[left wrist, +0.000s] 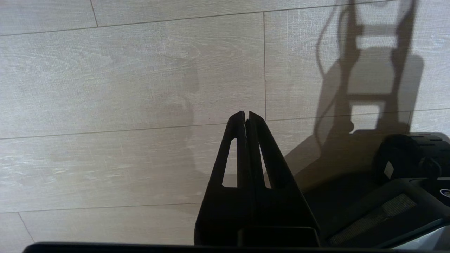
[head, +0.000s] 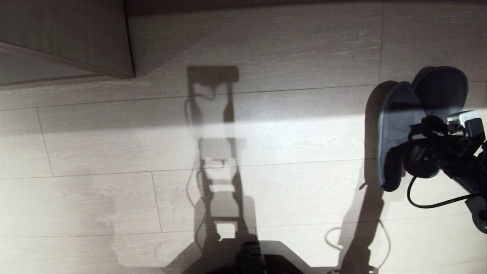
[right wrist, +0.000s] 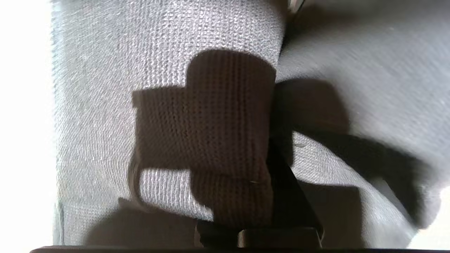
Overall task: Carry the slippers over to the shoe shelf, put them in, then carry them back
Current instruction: Pick up the slippers on the floor, then place the slippers into the shoe cabinet
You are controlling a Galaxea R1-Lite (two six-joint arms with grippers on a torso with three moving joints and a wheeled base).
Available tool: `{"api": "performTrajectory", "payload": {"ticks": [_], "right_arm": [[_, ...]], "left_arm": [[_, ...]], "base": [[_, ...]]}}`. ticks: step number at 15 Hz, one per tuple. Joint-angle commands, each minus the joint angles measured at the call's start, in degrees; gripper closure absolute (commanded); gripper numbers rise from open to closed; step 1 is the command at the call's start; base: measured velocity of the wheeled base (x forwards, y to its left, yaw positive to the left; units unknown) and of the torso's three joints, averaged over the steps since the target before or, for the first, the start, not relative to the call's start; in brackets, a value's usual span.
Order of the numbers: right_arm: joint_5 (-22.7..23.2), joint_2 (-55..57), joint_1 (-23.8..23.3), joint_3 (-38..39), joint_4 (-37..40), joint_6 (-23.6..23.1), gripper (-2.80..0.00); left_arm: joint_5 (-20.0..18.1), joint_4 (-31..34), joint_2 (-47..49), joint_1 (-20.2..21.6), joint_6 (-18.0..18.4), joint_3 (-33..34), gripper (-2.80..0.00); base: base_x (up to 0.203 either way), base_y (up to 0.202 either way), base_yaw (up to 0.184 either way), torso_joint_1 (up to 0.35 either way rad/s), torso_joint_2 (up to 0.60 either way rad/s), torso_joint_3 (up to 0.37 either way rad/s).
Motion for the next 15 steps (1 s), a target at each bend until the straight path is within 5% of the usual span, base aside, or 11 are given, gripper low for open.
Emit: {"api": "performTrajectory", "payload": {"ticks": [1, 5, 15], "right_arm": [[-0.02, -4.88, -0.06, 1.36, -0.62, 0.75, 0.00], [0.03, -14.09, -0.09, 5.63, -0.04, 5.81, 0.00], [5.47, -38.55, -0.09, 14.94, 10.04, 7.08, 0.00]], "left_arm": [[0.01, -0.01, -0.11, 0.05, 0.09, 0.00, 0.00], [0.01, -0.01, -0.11, -0.03, 0.00, 0.00, 0.00], [0.01, -0.01, -0.02, 0.04, 0.00, 0.00, 0.00]], "base": [[0.000, 0.000, 0.000, 0.000, 0.00, 0.000], [0.000, 0.000, 0.000, 0.000, 0.00, 0.000], [0.000, 0.000, 0.000, 0.000, 0.00, 0.000]]}}
